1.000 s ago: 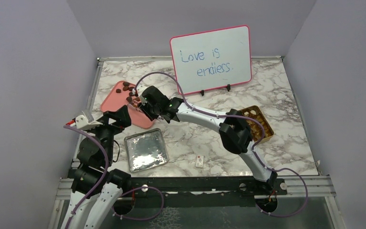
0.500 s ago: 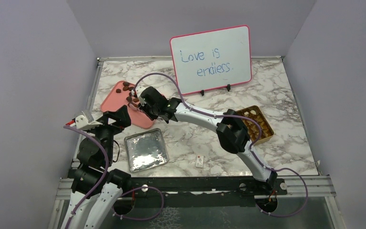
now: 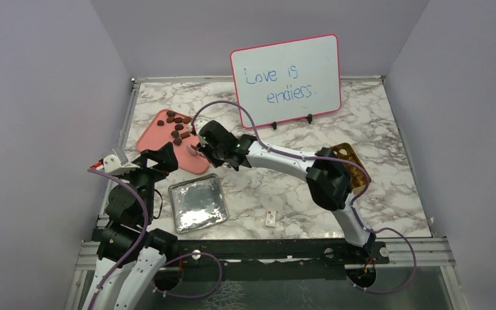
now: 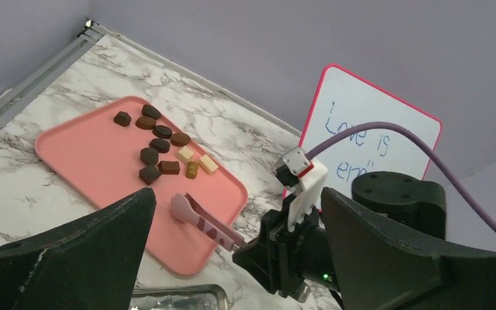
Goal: Pack the chocolate
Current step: Pick up the fake chocolate from the plate, then place the fake chocolate in the packing box.
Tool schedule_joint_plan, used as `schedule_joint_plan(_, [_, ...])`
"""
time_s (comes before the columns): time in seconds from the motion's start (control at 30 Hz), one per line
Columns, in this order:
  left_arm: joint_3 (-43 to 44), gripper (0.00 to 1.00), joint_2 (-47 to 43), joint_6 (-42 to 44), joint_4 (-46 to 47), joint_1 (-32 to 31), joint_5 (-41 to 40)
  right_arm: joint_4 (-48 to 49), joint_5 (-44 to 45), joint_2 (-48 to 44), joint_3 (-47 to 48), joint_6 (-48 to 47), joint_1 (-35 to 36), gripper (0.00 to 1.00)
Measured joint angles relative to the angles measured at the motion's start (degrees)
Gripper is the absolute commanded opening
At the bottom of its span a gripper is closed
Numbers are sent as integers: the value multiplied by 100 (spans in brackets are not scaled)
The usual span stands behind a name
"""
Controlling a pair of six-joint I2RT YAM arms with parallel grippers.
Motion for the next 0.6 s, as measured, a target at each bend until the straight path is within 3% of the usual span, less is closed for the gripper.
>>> schedule_joint_plan(0.4, [0,99,208,9,4,0,72,39,76,-2302,-1867,557,0,22])
schedule_joint_plan(0.6, [0,99,503,17,0,0,601,-7,186,-3311,-2621,951,2,22])
